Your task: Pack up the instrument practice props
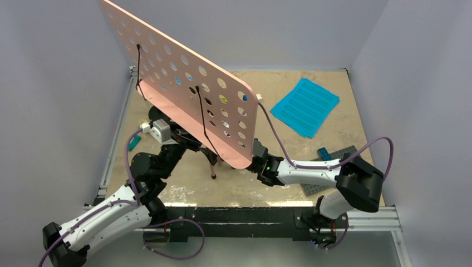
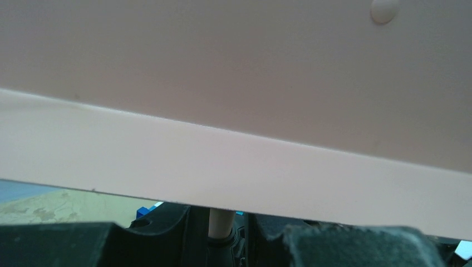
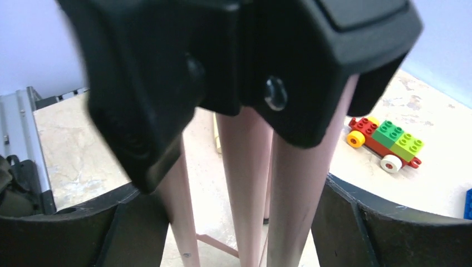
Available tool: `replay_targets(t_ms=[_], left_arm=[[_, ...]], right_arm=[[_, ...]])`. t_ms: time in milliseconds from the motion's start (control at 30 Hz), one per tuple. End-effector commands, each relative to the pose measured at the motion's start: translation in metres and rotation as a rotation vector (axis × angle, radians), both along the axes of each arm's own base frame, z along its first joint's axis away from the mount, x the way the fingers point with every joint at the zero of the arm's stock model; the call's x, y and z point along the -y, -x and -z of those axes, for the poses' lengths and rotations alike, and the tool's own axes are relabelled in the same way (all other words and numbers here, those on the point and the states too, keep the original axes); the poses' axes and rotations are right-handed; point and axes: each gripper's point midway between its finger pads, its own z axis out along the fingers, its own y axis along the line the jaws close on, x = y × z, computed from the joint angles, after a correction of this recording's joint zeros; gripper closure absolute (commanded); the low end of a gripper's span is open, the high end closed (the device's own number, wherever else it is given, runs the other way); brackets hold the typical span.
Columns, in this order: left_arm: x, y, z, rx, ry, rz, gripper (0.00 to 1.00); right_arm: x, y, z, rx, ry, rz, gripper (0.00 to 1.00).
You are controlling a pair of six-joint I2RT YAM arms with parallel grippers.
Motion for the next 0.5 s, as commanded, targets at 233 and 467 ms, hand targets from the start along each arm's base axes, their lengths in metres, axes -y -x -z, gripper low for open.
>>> replay_targets(t_ms=[233, 467], left_arm=[[0.018, -0.002, 0.087, -0.192, -0.193, 0.055, 1.00], [0.017, 0.000, 0.085, -0.188, -0.188, 0.054, 1.00]], right_arm=[[-0.005, -0.031, -0.031, 0.098, -0.056, 0.151, 0.20], [-0.003, -0.030, -0.031, 0.110, -0.090, 0.152, 0.64]])
